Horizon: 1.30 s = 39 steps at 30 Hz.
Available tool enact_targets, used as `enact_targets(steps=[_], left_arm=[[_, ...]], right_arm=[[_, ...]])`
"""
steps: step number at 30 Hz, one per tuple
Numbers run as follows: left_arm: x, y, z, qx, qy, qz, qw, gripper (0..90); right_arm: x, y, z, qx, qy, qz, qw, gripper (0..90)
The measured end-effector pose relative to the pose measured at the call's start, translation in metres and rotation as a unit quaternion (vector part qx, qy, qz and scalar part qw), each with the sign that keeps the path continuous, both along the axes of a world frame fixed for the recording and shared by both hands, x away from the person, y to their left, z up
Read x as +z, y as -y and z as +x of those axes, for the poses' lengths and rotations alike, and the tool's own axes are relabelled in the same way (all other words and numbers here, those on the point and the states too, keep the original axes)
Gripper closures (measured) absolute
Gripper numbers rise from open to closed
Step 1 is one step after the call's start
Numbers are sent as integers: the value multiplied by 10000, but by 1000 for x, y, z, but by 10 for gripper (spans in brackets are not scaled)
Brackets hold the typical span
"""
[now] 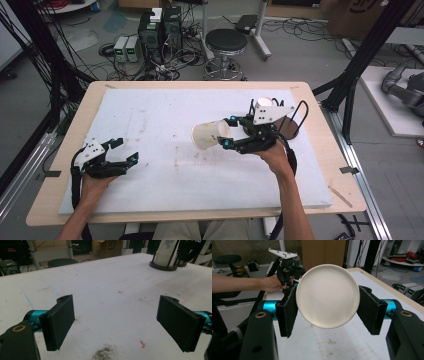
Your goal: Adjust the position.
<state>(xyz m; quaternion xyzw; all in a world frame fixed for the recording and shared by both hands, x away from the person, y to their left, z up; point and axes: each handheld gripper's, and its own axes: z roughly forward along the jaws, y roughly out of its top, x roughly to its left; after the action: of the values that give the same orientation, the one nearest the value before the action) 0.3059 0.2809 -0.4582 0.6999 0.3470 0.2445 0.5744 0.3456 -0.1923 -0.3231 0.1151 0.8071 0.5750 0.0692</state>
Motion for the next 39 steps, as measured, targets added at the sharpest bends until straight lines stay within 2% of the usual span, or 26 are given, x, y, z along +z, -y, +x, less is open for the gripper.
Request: enact_targets(steps=[7, 11, 15, 17, 20, 23, 27, 33, 34, 37, 39], left_arm=[[0, 0, 0, 3, 1, 24, 10000, 149], [0, 0, 0, -6, 2, -18, 10000, 149], [0, -3, 0, -32, -23, -158, 9999, 145], [1, -5, 0, -36, -19, -131, 9999, 142], [6, -8, -2, -69, 96, -250, 9996, 135], [15, -8, -2, -227, 237, -315, 9990, 130], [27, -7, 0, -614, 367, -484, 9963, 130], [42, -2, 5, -1198, 455, -518, 9904, 112], [45, 0, 6, -1375, 444, -592, 9877, 107], [54, 3, 9, -1670, 474, -629, 9828, 97], [59, 5, 10, -1811, 498, -604, 9804, 88]], right_arm=[[-1, -1, 1, -20, 15, -8, 10000, 376], [-1, -1, 2, -12, 19, -7, 10000, 376], [-2, -2, 2, 5, 20, -13, 10000, 376], [-2, -2, 2, -6, 14, -14, 10000, 376], [-2, -2, 2, 12, 15, -11, 10000, 376], [-2, -2, 1, 25, 27, 9, 10000, 376], [-2, -2, 1, 28, 41, 5, 10000, 376], [-1, -5, 1, 85, 33, 37, 10000, 376], [-1, -5, 2, 81, 45, 39, 9999, 376], [-1, -8, 2, 127, 43, 38, 9999, 376], [-1, -10, 2, 148, 50, 31, 9999, 376]])
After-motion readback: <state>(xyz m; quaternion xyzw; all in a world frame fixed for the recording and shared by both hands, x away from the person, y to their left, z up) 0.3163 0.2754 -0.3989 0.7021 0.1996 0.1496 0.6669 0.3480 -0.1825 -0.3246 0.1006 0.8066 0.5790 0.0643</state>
